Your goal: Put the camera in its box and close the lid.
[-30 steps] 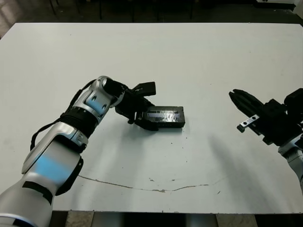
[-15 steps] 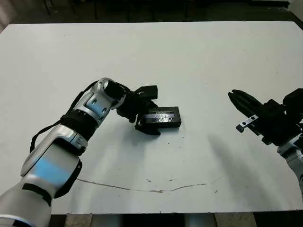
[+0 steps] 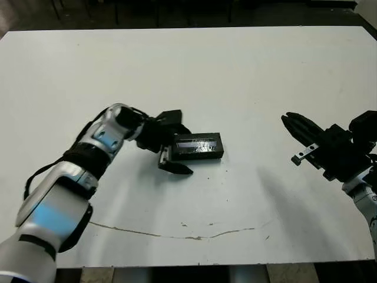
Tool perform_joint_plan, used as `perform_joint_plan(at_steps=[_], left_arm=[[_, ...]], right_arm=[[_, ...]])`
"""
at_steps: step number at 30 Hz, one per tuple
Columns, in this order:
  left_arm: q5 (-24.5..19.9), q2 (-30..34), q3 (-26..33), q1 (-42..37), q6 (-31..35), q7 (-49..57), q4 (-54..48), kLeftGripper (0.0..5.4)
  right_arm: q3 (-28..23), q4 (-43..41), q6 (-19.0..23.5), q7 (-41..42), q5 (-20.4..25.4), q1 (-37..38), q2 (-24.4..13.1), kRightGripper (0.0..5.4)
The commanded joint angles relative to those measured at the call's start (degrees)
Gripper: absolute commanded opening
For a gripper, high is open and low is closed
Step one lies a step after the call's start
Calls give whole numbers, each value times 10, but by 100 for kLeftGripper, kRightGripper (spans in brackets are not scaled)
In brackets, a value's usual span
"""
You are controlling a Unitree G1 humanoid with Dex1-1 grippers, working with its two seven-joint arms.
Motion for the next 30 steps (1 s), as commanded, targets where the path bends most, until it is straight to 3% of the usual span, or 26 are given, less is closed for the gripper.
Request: perform_joint_plan(at_steps=[1, 3, 8, 11, 14, 20, 25, 30], left_arm=[[69, 77, -19, 105, -13, 20, 34, 539], [62, 103, -7, 119, -36, 22, 27, 539], [30, 165, 31, 154, -20, 3, -1, 539], [2, 201, 61, 181, 60, 4, -42, 539], [-21, 231, 92, 208, 82, 6, -106, 539], [-124, 267, 208, 259, 242, 47, -339, 532], [-185, 210, 288, 299, 286, 153, -513, 463], [-217, 118, 289, 325, 292, 259, -611, 372]], right_arm=[[3, -3, 13, -8, 3, 12, 2, 0], [3, -1, 7, -7, 5, 13, 5, 0], [6, -4, 12, -10, 7, 13, 9, 0], [8, 1, 2, -9, 8, 13, 17, 0], [13, -1, -1, -14, 2, 13, 21, 0], [21, 1, -1, -20, 0, 9, 24, 0], [29, 0, 2, -35, -13, 4, 27, 0], [40, 5, -6, -51, -29, -2, 34, 0]])
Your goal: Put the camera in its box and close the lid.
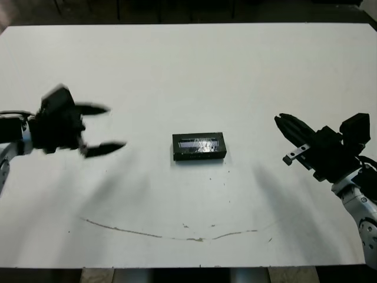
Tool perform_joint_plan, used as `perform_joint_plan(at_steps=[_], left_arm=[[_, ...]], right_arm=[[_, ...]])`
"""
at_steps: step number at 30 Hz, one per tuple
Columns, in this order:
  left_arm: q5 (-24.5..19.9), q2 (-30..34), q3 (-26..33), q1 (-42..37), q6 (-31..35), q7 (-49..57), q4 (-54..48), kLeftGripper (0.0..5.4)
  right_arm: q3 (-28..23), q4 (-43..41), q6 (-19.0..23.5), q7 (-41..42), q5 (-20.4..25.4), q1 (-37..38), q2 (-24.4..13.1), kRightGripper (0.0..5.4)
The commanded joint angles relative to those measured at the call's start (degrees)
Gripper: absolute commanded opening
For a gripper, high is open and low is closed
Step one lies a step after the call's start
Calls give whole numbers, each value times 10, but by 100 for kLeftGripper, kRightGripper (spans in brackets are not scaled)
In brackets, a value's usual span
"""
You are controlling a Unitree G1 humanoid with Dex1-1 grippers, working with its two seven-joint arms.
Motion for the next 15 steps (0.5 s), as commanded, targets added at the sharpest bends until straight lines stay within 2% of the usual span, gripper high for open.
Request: perform_joint_plan(at_steps=[1, 5, 9, 12, 15], left_arm=[[-15, -53, -8, 29, 17, 58, -46, 353], [8, -141, -32, 61, 37, 190, -112, 278], [73, -223, -71, 84, 58, 335, -153, 207], [103, -260, -98, 84, 91, 395, -162, 149], [114, -285, -127, 85, 112, 415, -155, 95]], right_arm=[[7, 10, -2, -11, -12, 0, 7, 0], [14, 19, -8, -20, -23, -5, 16, 0], [24, 23, -2, -35, -34, -12, 29, 0], [29, 36, -16, -37, -40, -16, 39, 0], [35, 45, -27, -39, -51, -19, 43, 0]])
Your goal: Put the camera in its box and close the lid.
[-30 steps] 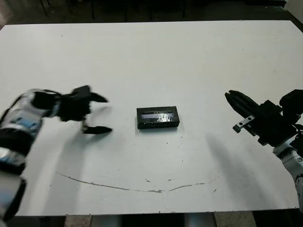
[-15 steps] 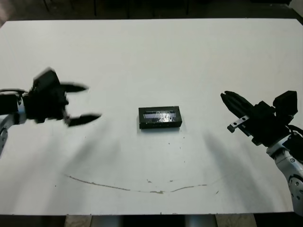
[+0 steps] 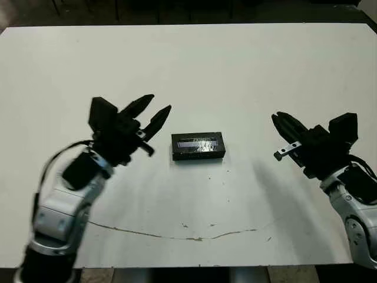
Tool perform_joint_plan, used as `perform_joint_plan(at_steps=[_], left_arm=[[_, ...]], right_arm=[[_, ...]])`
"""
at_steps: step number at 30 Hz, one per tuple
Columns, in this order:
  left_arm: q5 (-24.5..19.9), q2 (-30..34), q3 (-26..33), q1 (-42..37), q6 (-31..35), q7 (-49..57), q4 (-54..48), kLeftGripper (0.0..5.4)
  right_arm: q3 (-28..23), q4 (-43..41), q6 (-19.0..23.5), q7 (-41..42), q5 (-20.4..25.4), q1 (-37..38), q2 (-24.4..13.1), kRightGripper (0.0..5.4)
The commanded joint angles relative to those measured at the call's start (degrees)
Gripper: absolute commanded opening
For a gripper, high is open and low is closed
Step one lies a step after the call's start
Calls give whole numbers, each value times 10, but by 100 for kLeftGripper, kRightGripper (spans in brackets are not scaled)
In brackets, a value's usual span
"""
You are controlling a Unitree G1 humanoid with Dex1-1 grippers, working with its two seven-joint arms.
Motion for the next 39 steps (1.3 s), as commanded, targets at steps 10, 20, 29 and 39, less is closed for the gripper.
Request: perform_joint_plan(at_steps=[10, 20, 29, 39], left_arm=[[54, -7, -103, -15, 122, 3, 61, 1], [52, -24, -140, -20, 172, -15, 86, 1], [77, -30, -179, -29, 228, -6, 111, 1], [65, -47, -149, -45, 254, -10, 161, 1]], right_arm=[[2, -8, 1, -11, -16, 15, 3, 0], [1, -25, 21, -13, -7, 24, 3, 0], [1, -41, 41, -18, -4, 29, 4, 0], [2, -38, 31, -10, -2, 32, 7, 0]])
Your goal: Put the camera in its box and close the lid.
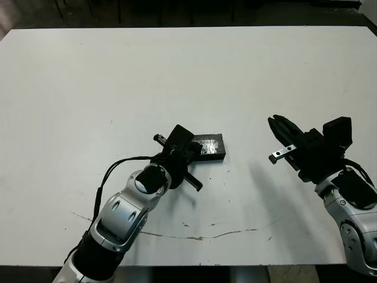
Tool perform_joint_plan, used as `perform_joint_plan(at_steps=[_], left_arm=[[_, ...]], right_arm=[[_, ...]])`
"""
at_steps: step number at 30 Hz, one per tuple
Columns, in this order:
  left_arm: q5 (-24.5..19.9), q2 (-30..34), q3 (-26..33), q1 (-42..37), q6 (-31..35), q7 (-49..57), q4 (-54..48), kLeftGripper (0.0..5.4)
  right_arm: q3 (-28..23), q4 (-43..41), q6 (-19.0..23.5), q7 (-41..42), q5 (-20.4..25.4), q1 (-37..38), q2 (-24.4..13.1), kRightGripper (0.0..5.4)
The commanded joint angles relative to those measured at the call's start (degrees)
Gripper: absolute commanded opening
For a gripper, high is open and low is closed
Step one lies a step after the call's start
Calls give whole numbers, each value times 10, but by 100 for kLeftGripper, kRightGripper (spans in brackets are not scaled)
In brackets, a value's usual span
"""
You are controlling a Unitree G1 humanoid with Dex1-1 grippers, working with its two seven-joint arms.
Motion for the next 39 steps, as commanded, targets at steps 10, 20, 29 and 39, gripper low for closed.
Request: perform_joint_plan(at_steps=[10, 20, 29, 39], left_arm=[[-48, 32, 102, 57, -7, -31, -69, 1], [-174, 22, 297, 86, -152, -37, -134, 1], [-196, 18, 376, 92, -217, -2, -57, 1], [-8, 1, 316, 109, -527, 63, 121, 1]], right_arm=[[-12, -14, 11, -3, 22, 20, 4, 0], [-2, 1, -11, -27, -2, -4, 11, 0], [5, 38, -29, -64, -24, -44, 45, 0], [20, 84, -75, -138, -88, -47, 109, 0]])
